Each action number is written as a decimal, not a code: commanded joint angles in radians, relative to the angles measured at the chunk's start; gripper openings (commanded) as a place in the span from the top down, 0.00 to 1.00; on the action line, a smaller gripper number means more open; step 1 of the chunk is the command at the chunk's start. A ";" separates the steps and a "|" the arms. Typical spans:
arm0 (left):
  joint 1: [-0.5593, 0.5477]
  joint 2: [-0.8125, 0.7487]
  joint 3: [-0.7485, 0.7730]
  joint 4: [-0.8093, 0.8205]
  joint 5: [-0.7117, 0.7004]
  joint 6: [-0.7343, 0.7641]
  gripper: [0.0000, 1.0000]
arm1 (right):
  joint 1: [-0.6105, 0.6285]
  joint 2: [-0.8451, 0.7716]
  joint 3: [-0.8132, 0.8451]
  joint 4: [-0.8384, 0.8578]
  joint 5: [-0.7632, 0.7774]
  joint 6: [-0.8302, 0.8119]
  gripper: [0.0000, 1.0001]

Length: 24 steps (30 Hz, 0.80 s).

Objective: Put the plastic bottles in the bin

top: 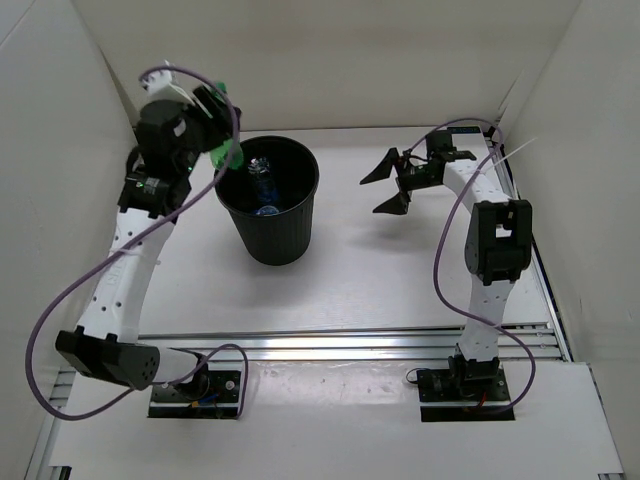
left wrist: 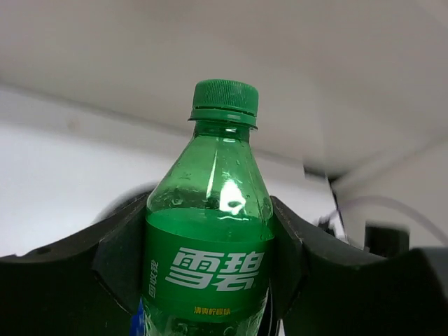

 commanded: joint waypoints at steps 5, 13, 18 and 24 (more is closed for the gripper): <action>-0.063 0.017 -0.141 -0.069 0.160 -0.024 0.00 | -0.001 -0.091 -0.012 -0.061 0.002 -0.056 0.00; -0.075 0.000 0.115 -0.069 0.014 0.174 0.00 | -0.011 -0.187 -0.001 -0.083 0.069 -0.056 0.00; -0.010 -0.211 -0.195 -0.078 -0.247 0.013 0.00 | -0.065 -0.277 -0.040 -0.118 0.184 -0.035 0.00; 0.014 -0.497 -0.686 -0.093 -0.571 -0.045 0.00 | -0.110 -0.474 -0.071 -0.208 0.487 -0.104 0.00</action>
